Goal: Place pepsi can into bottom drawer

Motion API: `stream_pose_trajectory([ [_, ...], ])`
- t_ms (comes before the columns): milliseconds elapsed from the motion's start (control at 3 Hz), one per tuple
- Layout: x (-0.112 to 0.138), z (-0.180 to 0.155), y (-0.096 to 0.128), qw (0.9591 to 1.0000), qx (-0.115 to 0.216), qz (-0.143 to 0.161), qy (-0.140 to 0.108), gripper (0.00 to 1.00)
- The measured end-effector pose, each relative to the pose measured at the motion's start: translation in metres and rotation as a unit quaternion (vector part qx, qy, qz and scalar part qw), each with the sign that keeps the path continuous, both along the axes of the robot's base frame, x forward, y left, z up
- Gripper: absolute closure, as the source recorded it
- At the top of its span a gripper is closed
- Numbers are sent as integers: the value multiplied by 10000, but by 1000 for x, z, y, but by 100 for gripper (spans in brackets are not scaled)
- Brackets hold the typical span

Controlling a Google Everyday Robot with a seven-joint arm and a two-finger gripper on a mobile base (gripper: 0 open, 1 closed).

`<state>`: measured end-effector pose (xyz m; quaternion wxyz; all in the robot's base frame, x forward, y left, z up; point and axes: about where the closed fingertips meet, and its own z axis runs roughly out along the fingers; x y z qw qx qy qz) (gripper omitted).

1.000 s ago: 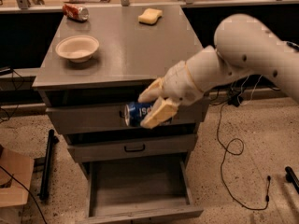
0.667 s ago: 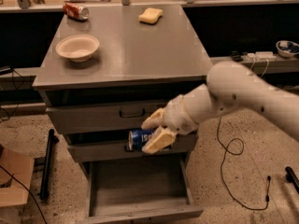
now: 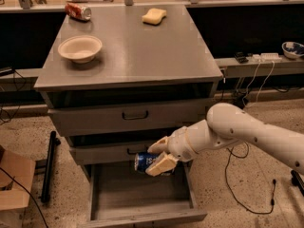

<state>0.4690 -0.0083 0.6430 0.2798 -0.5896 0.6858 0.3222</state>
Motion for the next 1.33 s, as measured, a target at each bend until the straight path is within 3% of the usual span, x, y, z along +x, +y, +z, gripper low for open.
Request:
stream_pose_trajectory([
  [333,-1,-3,1,10000,54,-4,66,100],
  [667,4,-52,19,9991,23,-12,428,100],
  [1000,10,-121,43,9965,19,3,831,100],
  [1333,14,-179,58,9938,168,-115,1089,100],
])
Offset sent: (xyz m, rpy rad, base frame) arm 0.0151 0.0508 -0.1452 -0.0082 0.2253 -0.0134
